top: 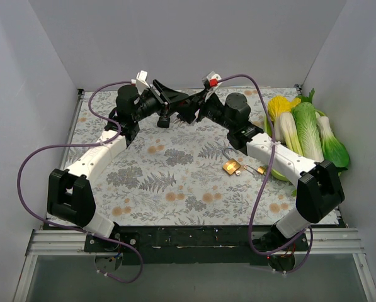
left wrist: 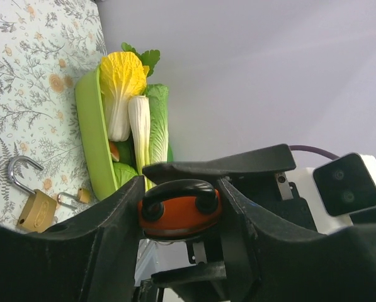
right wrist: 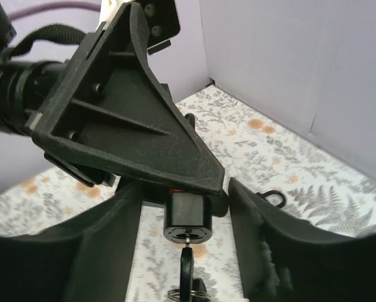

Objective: Lock with the key
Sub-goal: Lock the lock.

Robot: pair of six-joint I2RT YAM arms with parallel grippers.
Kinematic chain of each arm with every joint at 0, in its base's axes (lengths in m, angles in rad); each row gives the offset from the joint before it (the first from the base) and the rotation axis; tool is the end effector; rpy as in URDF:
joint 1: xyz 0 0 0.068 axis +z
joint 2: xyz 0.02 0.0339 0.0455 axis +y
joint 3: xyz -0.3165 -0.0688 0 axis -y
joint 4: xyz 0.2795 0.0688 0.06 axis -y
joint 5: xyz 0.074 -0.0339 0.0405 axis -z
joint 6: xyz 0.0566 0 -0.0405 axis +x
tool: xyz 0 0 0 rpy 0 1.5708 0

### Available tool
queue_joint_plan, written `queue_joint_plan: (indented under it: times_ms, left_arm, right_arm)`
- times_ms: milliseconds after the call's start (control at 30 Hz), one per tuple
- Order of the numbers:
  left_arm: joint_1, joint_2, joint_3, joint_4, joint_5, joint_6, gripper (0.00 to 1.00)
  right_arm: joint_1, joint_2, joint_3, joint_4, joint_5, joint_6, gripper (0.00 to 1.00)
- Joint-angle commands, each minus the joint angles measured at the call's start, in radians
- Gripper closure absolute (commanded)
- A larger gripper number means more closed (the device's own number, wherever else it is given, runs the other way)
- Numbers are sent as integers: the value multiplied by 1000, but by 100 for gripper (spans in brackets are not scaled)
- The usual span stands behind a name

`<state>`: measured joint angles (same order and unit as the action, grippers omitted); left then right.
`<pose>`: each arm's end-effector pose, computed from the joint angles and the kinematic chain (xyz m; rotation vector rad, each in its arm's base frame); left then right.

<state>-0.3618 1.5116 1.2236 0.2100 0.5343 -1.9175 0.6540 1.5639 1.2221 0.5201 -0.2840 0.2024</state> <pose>0.3720 -0.1716 0.3980 -1.0929 1.8656 -2.0010 0.3297 0.2727 0.4156 -0.5626 1.3487 0.9029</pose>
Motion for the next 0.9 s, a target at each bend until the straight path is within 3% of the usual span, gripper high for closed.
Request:
queue_joint_plan:
  times_ms: [0,133,367,533,833,867]
  left_arm:
    - [35,-28,16,69,1,67,100]
    - [96,-27,25,66,15,83,100]
    - [98,-47,-21,91,81,101,100]
    - [93,-67,-36,81,107,132,100]
    - [63,-103,-70,71,90,170,100]
    - [61,-109,-72,69,82,175,100]
  right_arm:
    - [-8,-54,19,-29,-66,-32,28]
    - [-33,-106,-13,-124,-138,-64,24]
    - [-60,-137,-30,-196,-192,-135,38]
    - [-63,-113,17,-209,-211,-164,41]
    - [-63,-61,71,-272,-251,-173,64]
    - [-62,-54,76,-279,-253,-173,71]
